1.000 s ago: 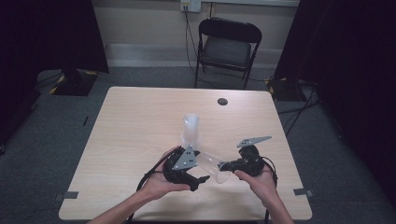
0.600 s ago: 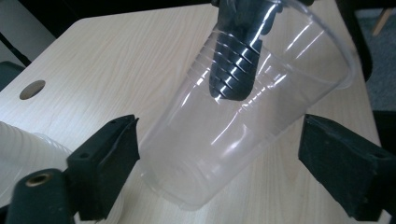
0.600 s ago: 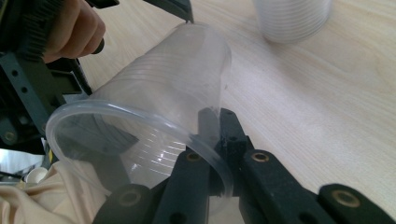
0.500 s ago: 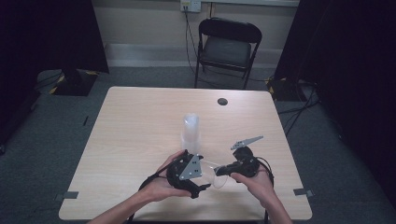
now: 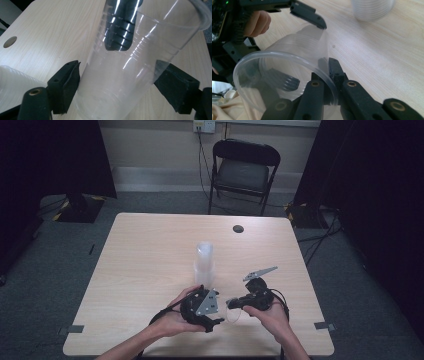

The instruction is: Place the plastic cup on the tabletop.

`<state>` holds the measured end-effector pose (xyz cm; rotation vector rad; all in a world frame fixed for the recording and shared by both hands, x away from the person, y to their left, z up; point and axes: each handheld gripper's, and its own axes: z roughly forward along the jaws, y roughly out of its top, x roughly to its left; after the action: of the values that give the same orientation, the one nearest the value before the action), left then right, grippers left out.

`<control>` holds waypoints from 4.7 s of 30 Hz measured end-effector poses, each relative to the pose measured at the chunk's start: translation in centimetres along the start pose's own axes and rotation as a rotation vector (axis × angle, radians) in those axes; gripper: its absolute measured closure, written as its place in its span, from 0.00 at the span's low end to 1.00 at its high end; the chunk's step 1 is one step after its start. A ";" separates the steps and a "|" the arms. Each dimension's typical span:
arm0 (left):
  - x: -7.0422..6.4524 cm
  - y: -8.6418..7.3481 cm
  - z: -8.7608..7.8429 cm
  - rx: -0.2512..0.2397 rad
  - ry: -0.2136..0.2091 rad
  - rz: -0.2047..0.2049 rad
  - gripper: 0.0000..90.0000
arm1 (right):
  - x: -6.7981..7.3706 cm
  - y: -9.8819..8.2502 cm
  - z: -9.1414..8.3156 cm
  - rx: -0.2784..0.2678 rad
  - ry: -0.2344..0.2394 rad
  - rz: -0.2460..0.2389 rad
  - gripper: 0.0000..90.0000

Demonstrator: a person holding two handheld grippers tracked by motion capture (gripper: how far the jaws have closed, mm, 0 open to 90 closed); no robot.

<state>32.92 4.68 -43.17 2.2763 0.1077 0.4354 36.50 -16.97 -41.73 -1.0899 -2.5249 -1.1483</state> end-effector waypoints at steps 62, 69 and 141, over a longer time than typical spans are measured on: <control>-0.3 -0.1 0.2 -0.126 -0.003 -0.160 0.30 | -0.2 -0.1 1.3 -0.061 0.009 0.124 0.75; 0.0 -0.4 0.0 -0.164 0.015 -0.209 0.30 | 0.0 0.0 0.7 -0.133 0.002 0.097 0.73; 10.3 -9.0 -8.4 -0.294 0.443 -0.689 0.31 | -2.1 -1.8 -1.5 -0.286 -0.145 0.072 0.66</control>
<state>40.19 18.87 -41.69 1.6833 0.9519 0.5277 36.60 -19.97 -42.59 -1.3652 -2.4530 -1.4955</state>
